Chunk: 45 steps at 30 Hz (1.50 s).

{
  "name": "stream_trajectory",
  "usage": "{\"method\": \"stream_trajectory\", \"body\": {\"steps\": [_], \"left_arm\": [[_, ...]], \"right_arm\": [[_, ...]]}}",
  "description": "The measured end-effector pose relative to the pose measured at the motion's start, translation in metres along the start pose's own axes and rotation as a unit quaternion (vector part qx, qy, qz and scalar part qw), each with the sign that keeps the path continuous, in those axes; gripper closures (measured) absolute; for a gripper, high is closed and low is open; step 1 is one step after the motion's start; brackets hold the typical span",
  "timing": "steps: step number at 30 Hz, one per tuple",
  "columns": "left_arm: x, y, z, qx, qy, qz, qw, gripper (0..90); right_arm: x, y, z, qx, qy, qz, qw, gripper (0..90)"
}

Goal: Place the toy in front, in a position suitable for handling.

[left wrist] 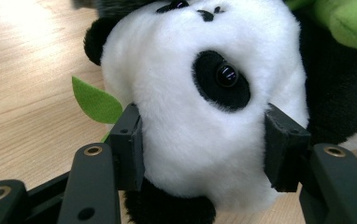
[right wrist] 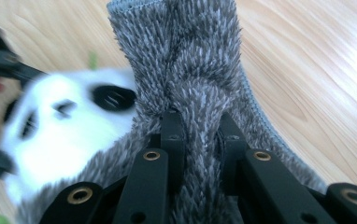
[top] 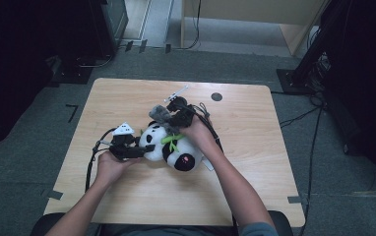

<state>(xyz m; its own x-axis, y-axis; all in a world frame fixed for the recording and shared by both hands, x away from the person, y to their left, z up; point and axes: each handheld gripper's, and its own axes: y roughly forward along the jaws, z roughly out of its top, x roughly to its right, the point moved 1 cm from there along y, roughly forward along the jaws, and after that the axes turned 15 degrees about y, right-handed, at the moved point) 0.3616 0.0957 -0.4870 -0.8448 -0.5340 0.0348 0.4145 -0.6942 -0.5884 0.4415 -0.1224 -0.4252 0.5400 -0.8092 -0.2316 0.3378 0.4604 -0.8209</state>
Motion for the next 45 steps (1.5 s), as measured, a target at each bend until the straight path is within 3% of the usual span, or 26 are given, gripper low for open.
{"method": "stream_trajectory", "body": {"steps": [2,3,9,11,14,17,19,22,25,26,27,31,32,33,34,35,39,43,45], "left_arm": [[0.000,0.000,0.000,0.001,-0.001,-0.001,1.0000,43.1],[0.000,0.000,0.000,0.001,-0.002,-0.001,1.0000,43.1],[0.000,0.000,-0.002,0.005,0.002,-0.003,1.0000,43.0],[0.000,0.000,-0.002,0.005,0.003,-0.003,1.0000,43.0],[-0.001,0.000,-0.002,0.008,0.001,-0.003,1.0000,42.9],[0.000,0.000,-0.003,0.011,0.001,-0.003,0.9999,42.8],[-0.001,0.000,-0.004,0.016,-0.001,-0.003,0.9999,42.8],[-0.001,0.000,-0.005,0.018,-0.002,-0.003,0.9998,42.6],[-0.001,-0.001,-0.004,0.018,-0.002,-0.004,0.9998,42.4],[-0.001,-0.001,-0.004,0.017,-0.002,-0.004,0.9998,42.4],[-0.001,-0.001,-0.004,0.017,-0.002,-0.004,0.9998,42.4],[-0.001,-0.001,-0.004,0.018,-0.003,-0.004,0.9998,42.1],[-0.001,-0.001,-0.004,0.018,-0.003,-0.005,0.9998,42.0],[-0.001,-0.001,-0.004,0.018,-0.003,-0.005,0.9998,41.9],[-0.001,-0.001,-0.004,0.017,-0.003,-0.005,0.9998,41.9],[-0.001,-0.001,-0.004,0.015,-0.004,-0.004,0.9999,41.5],[-0.001,0.000,-0.004,0.013,-0.005,0.000,0.9999,41.3],[0.000,0.000,-0.001,0.008,-0.010,0.000,0.9999,41.7],[-0.001,0.000,-0.001,0.009,-0.010,-0.001,0.9999,41.8]], "right_arm": [[0.014,-0.001,-0.002,-0.021,0.006,-0.032,0.9993,78.5],[0.014,-0.001,-0.002,-0.021,0.006,-0.032,0.9993,78.5],[0.053,-0.009,-0.010,-0.036,0.055,-0.051,0.9965,79.0],[0.061,-0.012,-0.012,-0.034,0.069,-0.039,0.9963,79.0],[0.066,-0.016,-0.013,-0.027,0.071,-0.046,0.9960,79.0],[0.068,-0.027,-0.010,0.006,0.076,-0.043,0.9962,78.9],[0.064,-0.037,-0.006,0.039,0.083,-0.027,0.9955,78.9],[0.049,-0.048,0.000,0.073,0.071,0.000,0.9948,78.8],[0.015,-0.051,0.011,0.093,0.028,0.028,0.9948,78.6],[0.004,-0.050,0.012,0.092,0.024,0.040,0.9946,78.6],[0.004,-0.050,0.012,0.092,0.024,0.040,0.9946,78.6],[-0.031,-0.035,0.014,0.088,-0.019,0.068,0.9936,78.4],[-0.037,-0.029,0.013,0.082,-0.027,0.070,0.9938,78.4],[-0.044,-0.016,0.010,0.053,-0.032,0.074,0.9953,78.4],[-0.044,-0.016,0.010,0.053,-0.032,0.074,0.9953,78.4],[-0.046,-0.003,0.005,0.025,-0.035,0.076,0.9962,77.6],[-0.039,0.001,0.001,0.035,-0.025,0.089,0.9951,77.5],[-0.028,0.000,-0.001,0.038,-0.019,0.076,0.9962,77.4],[-0.023,0.000,-0.001,0.038,-0.015,0.058,0.9975,77.4]]}}
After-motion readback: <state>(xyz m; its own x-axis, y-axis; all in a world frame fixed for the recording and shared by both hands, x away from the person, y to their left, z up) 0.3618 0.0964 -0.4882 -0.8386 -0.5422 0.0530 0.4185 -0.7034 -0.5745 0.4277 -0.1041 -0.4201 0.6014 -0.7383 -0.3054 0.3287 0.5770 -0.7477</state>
